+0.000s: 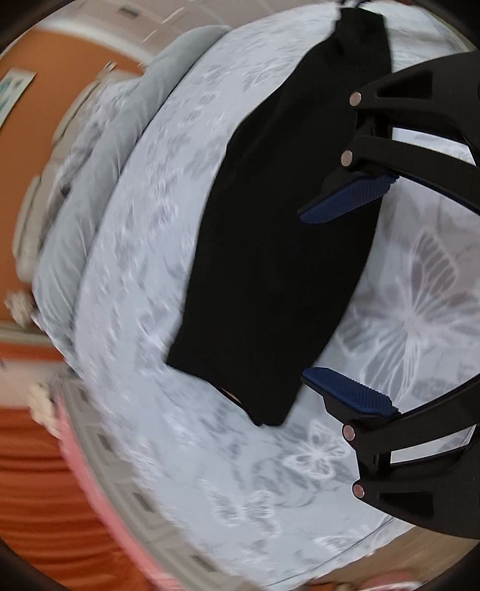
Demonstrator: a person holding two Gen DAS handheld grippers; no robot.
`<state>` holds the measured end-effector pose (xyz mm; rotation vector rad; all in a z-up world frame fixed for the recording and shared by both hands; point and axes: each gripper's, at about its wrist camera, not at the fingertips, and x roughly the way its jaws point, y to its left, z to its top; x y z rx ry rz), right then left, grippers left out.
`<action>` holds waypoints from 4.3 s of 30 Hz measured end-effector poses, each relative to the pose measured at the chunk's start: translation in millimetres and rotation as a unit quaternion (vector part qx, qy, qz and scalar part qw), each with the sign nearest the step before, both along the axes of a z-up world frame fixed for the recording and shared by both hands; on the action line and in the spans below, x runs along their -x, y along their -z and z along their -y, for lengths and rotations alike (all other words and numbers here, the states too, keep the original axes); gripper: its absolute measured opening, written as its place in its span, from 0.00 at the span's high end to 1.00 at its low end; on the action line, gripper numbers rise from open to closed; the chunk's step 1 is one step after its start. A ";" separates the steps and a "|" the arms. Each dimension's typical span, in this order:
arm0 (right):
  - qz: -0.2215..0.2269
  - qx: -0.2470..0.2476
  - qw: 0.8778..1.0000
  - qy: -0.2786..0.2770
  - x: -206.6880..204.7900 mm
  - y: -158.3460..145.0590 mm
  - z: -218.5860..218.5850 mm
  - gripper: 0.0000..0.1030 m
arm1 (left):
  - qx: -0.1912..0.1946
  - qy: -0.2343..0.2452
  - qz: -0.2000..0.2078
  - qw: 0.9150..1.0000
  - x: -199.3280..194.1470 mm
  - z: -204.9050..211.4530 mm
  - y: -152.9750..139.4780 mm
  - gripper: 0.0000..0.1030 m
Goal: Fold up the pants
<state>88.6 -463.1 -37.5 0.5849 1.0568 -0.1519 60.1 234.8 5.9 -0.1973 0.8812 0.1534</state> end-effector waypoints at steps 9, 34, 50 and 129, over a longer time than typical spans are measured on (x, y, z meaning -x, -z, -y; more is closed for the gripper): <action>-0.025 0.104 0.994 -0.010 -43.7 11.0 -25.6 0.96 | 0.047 0.121 0.030 0.991 -8.3 113.0 -11.1 0.21; 0.010 0.242 0.969 -0.047 6.8 -4.8 -50.2 0.94 | 0.029 0.144 0.068 0.987 -24.0 188.7 25.8 0.20; 0.113 0.067 0.987 0.096 122.8 0.6 97.0 0.32 | 0.023 0.149 0.061 0.987 -28.7 193.3 33.6 0.15; 0.036 0.187 0.981 0.041 111.9 -3.3 11.2 0.64 | -0.073 0.080 0.009 0.994 -43.1 166.5 49.2 0.09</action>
